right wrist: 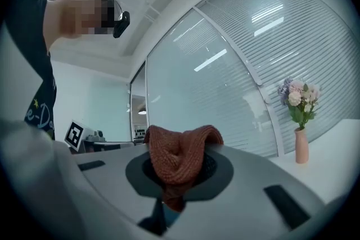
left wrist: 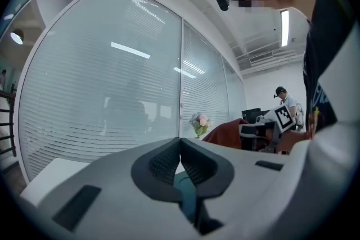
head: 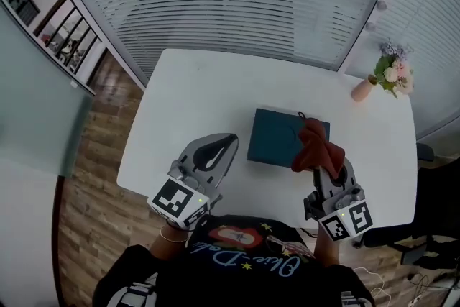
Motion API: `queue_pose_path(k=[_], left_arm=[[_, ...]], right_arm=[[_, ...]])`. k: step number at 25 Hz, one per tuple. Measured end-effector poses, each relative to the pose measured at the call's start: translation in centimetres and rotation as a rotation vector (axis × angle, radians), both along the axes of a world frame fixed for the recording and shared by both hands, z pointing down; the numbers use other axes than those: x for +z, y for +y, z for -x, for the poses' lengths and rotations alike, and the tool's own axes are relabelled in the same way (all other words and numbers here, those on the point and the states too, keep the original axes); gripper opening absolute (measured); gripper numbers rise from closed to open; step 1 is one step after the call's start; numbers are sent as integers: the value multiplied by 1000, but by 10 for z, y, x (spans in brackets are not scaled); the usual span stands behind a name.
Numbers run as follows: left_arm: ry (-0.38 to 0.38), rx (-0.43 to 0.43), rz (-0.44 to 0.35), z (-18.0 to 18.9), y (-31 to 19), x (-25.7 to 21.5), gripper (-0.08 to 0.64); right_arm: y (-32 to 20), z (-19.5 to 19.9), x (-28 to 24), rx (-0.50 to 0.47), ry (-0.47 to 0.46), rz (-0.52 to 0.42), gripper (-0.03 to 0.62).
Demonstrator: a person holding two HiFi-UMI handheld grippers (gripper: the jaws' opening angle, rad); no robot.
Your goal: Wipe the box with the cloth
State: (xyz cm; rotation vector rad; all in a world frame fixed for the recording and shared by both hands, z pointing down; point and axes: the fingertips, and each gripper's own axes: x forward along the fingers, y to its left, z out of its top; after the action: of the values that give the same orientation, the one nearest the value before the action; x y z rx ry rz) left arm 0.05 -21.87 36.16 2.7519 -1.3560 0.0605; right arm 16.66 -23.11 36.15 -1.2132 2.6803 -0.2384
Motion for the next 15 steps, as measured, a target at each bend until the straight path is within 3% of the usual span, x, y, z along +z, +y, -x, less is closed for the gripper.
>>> queue_pose_path(k=[8,11,15], left_arm=[[-22,-45,14,-6,-29,8,3],[-50,-83,41,-1,-36,15,3],[-80,-130,45,5,-43,13,3]], right_arm=[[-43,-3,-4,-72,48,-52,23],[-62,13,-12,-131,99,-125,23],[-84,47,-18,-218,92,-204,23]])
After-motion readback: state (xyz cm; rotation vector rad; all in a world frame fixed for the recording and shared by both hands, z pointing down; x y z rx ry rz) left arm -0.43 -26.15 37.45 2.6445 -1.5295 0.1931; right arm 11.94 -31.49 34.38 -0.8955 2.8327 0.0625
